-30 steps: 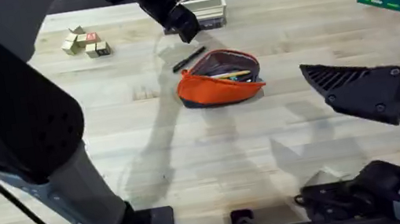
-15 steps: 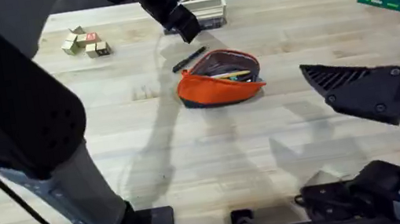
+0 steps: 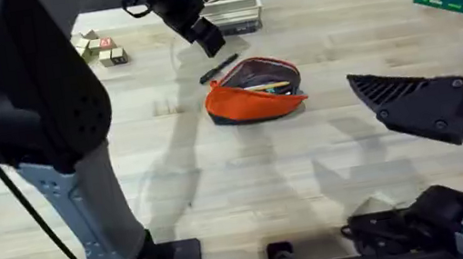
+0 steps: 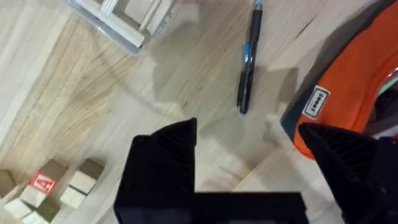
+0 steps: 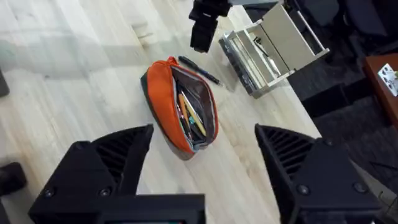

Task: Unzip the bag, pick up the pens from the table one at a time and place them inside, then zip the bag closed.

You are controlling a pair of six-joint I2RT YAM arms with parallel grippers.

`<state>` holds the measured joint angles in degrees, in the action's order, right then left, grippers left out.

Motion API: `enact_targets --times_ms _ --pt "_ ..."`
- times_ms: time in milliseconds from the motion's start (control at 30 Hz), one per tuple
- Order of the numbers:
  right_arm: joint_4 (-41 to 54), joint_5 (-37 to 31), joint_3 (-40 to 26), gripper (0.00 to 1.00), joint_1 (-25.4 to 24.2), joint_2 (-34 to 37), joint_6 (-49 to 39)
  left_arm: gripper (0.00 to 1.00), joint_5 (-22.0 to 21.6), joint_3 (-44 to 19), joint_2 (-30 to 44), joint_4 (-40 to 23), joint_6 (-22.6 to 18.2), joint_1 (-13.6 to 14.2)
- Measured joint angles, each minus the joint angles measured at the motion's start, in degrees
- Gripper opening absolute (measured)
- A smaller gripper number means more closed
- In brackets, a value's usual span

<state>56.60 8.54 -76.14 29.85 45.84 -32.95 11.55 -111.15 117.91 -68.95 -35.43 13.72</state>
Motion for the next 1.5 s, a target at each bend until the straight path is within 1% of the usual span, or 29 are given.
enact_targets --times_ms 500,767,1100,1400,1500 --pt "0.0 0.0 0.0 0.998 0.0 0.0 0.0 0.992 0.7 0.0 6.2 1.6 -0.2 0.0" --pt "0.0 0.0 0.0 0.997 0.0 0.0 0.0 0.993 1.3 0.0 7.4 2.7 -0.2 0.1" --pt "0.0 0.0 0.0 0.998 0.0 0.0 0.0 0.992 1.9 0.0 13.1 2.7 -0.2 2.2" --pt "0.0 0.0 0.0 0.997 0.0 0.0 0.0 0.998 2.3 0.0 13.1 2.7 -0.2 2.2" --pt "0.0 0.0 0.0 0.998 0.0 0.0 0.0 0.95 2.3 0.0 13.1 2.7 -0.2 2.2"
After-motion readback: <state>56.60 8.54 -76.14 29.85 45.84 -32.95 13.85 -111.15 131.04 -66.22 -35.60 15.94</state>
